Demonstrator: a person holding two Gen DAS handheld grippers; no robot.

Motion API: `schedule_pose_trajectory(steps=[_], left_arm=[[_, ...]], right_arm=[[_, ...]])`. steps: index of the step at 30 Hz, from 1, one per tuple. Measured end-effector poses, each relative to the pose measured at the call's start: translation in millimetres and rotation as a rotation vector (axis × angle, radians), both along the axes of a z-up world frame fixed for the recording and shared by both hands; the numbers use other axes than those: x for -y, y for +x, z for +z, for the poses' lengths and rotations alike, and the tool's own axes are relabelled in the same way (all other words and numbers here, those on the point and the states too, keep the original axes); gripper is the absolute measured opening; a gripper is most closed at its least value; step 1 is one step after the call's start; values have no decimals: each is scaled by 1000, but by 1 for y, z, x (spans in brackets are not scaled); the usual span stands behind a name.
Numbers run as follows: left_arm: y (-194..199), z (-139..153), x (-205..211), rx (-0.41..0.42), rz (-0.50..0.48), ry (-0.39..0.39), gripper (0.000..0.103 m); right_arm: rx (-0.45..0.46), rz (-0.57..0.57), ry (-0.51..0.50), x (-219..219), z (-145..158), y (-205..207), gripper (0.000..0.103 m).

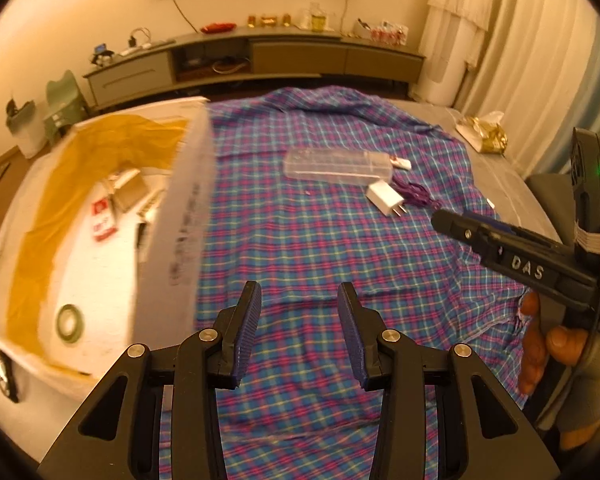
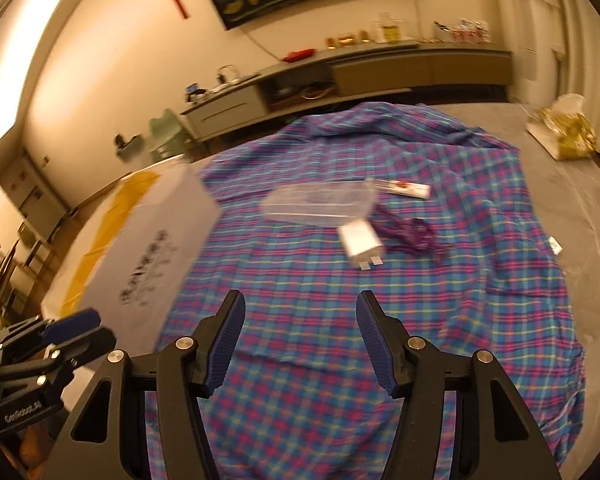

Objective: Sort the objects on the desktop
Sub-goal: 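Grasp the white plug charger with the left tool while the right tool grasps the purple figure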

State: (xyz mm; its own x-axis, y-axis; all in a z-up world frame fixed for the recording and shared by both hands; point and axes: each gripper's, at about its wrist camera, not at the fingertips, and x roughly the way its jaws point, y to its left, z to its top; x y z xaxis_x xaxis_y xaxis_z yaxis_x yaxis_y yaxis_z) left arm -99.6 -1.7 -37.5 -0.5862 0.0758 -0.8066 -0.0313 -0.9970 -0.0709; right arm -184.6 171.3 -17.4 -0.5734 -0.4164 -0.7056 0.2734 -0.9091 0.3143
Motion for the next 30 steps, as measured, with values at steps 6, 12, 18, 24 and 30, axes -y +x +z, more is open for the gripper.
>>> schedule_pose_trajectory(steps=[6, 12, 18, 24, 30], left_arm=[[-38, -12, -22, 59, -25, 64, 42], [-88, -25, -49, 117, -34, 138, 42], [-137, -54, -75, 193, -24, 176, 42], [-166, -81, -89, 217, 17, 166, 43], [-182, -91, -96, 203, 46, 170, 54]], right_arm=[[12, -82, 65, -22, -18, -36, 60], [42, -77, 231, -23, -44, -81, 61], [-1, -36, 344, -14, -70, -109, 61], [-3, 45, 297, -17, -70, -111, 41], [29, 36, 245, -41, -55, -94, 21]])
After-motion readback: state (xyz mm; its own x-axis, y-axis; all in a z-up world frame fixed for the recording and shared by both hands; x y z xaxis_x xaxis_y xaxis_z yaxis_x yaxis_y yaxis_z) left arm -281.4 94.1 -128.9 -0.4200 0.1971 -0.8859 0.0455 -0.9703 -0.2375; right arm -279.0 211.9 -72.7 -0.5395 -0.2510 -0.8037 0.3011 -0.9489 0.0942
